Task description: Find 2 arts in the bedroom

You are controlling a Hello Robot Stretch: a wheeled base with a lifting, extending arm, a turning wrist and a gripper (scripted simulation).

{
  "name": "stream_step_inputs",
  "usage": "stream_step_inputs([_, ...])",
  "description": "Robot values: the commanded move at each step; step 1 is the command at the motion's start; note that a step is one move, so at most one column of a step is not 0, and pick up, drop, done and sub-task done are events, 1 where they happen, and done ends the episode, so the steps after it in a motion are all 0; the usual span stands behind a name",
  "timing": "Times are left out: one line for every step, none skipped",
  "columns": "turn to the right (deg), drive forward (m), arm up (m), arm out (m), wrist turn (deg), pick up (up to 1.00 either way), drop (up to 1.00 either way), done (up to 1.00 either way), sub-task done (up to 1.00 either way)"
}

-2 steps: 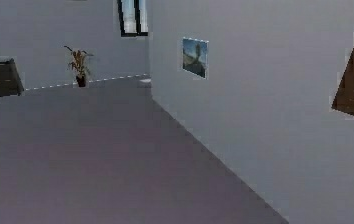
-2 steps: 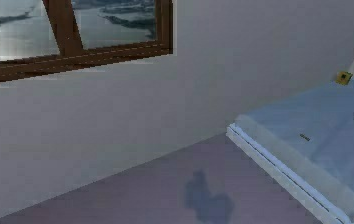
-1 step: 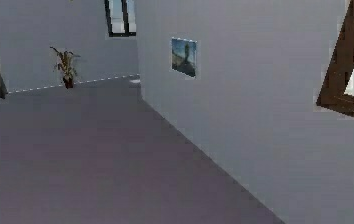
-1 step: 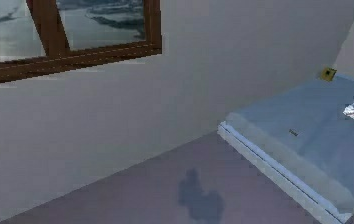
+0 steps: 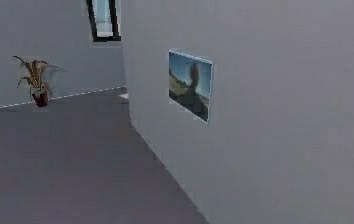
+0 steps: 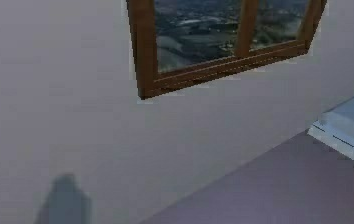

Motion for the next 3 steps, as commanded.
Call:
stream_step_inputs([9.0, 0.0, 0.0, 0.0, 0.0, 0.0, 0.0, 0.0, 0.0])
stream_step_inputs([0.0, 0.25, 0.0, 0.0, 0.0, 0.0, 0.0, 0.0, 0.0])
stream_step_inputs([0.0, 0.0, 0.0, 0.0, 0.0, 0.0, 0.0, 1.0, 0.0])
